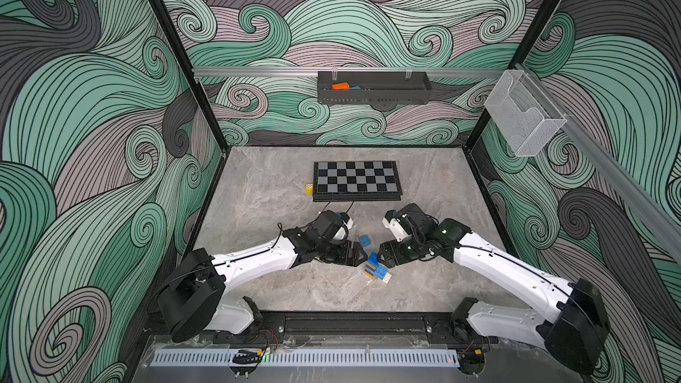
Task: Assemble a giraffe with lego
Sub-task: Assemble the lego brick with the lego brick, then adjust the lego brick at the center of the board.
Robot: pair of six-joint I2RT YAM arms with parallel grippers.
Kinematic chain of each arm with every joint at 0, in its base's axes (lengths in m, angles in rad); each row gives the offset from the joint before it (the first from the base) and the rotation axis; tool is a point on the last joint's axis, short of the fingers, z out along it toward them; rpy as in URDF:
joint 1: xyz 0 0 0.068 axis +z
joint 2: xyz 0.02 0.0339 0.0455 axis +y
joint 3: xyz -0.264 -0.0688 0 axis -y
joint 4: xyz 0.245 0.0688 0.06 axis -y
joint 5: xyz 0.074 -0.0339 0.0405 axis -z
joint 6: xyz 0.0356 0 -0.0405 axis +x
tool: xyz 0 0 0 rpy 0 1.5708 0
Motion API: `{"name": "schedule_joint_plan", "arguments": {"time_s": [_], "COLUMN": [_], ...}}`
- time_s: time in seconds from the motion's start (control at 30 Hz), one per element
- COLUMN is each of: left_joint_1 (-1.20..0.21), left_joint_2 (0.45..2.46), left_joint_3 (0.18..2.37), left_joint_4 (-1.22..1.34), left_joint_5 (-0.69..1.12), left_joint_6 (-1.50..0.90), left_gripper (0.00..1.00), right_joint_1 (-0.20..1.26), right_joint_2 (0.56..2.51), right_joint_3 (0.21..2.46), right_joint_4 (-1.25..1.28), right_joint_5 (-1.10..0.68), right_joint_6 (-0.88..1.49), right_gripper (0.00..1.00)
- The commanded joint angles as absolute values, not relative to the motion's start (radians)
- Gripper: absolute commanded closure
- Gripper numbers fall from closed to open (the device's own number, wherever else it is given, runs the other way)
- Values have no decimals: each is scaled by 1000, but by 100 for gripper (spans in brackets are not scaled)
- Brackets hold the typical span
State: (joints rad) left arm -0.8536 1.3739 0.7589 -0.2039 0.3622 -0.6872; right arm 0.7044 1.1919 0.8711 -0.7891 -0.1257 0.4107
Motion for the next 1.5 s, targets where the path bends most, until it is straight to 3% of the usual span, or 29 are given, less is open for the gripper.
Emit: {"name": "schedule_joint_plan", "arguments": {"time_s": [0.0,0.47,0.7,0.87,0.97,1.03,1.3,1.47], "left_joint_1": [-856,-851,-665,-591,-574,-574,-567,-539], "left_joint_2": [1391,1349,1290,1375,1491,1540,1689,1717], "left_joint_3": [782,813,885,995,1056,1073,1183,1170], "left_joint_4": [-258,-323,-515,-611,-667,-661,-708,-716], "left_joint_5": [348,324,284,313,365,374,270,320], "left_joint_6": [-663,-644,-512,-428,-418,-424,-425,-464], "left_gripper": [16,16,15,15,16,16,16,18], "right_joint_1": [695,695,693,698,722,761,861,882], "right_joint_2": [1223,1180,1109,1033,982,967,1159,1244], "right_joint_3": [845,821,876,850,822,810,850,868], "right_joint_4": [-761,-812,-760,-756,-758,-758,-721,-710], "right_joint_5": [-120,-52,-90,-175,-201,-174,-31,15], "right_joint_6": [401,403,343,314,325,328,262,199], "right_gripper": [18,19,17,12,1,1,1,2]}}
